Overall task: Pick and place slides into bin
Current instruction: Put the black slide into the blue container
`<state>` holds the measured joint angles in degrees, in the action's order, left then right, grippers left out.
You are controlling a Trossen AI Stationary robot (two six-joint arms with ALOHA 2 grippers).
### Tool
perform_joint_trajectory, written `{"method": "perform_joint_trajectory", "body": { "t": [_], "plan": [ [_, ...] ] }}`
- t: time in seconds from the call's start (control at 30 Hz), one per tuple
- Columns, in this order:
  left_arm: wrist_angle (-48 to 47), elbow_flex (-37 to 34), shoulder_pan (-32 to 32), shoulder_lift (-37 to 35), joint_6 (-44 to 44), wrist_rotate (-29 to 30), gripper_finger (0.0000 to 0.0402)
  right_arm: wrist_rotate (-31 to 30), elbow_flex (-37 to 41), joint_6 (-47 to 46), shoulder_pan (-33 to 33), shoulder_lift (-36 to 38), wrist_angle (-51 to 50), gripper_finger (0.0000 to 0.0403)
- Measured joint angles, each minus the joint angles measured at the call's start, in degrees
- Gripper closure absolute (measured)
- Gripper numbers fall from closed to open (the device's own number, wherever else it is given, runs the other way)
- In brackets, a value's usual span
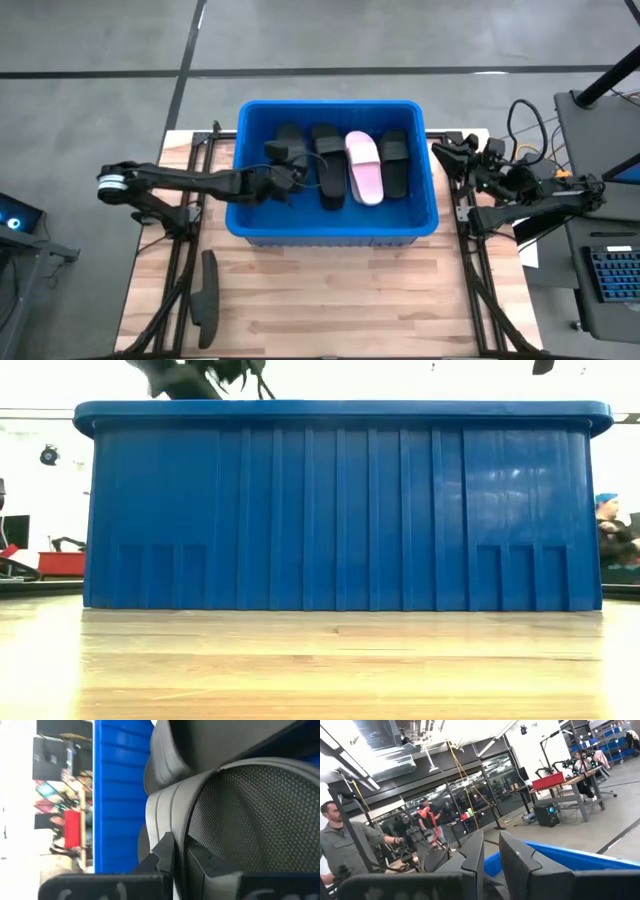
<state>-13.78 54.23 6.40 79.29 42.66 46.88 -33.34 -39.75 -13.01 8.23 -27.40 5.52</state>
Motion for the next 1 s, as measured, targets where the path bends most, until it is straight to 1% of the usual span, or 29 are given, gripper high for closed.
{"method": "perform_joint_trajectory", "body": {
  "t": [0.13,0.23,0.43,0.63,0.77,0.9,1.0],
  "plan": [
    [14.7,-6.2,1.7,1.8,9.2,-2.0,0.0402,-0.4,0.0,0.2,0.0,0.0,0.7,0.0351],
    [18.1,-8.4,2.6,2.7,10.6,-4.6,0.0402,-0.8,0.0,0.2,0.0,0.0,1.7,0.0351],
    [18.1,-9.7,2.9,4.6,9.9,-6.9,0.0402,-1.1,0.0,1.2,0.0,0.0,3.0,0.0351],
    [17.3,-9.8,1.3,4.4,5.9,-8.8,0.0401,-1.3,0.0,1.2,0.0,0.1,3.1,0.0351],
    [17.4,-9.8,1.4,4.2,5.8,-9.8,0.0401,-1.3,0.0,2.2,0.0,0.0,3.8,0.0351],
    [18.1,-9.8,3.0,6.6,6.0,-10.6,0.0401,-1.3,0.0,3.0,0.0,0.0,4.2,0.0351],
    [18.1,-10.1,3.9,8.8,6.1,-9.4,0.0401,-1.3,0.0,3.0,0.0,0.0,4.4,0.0351]
  ]
}}
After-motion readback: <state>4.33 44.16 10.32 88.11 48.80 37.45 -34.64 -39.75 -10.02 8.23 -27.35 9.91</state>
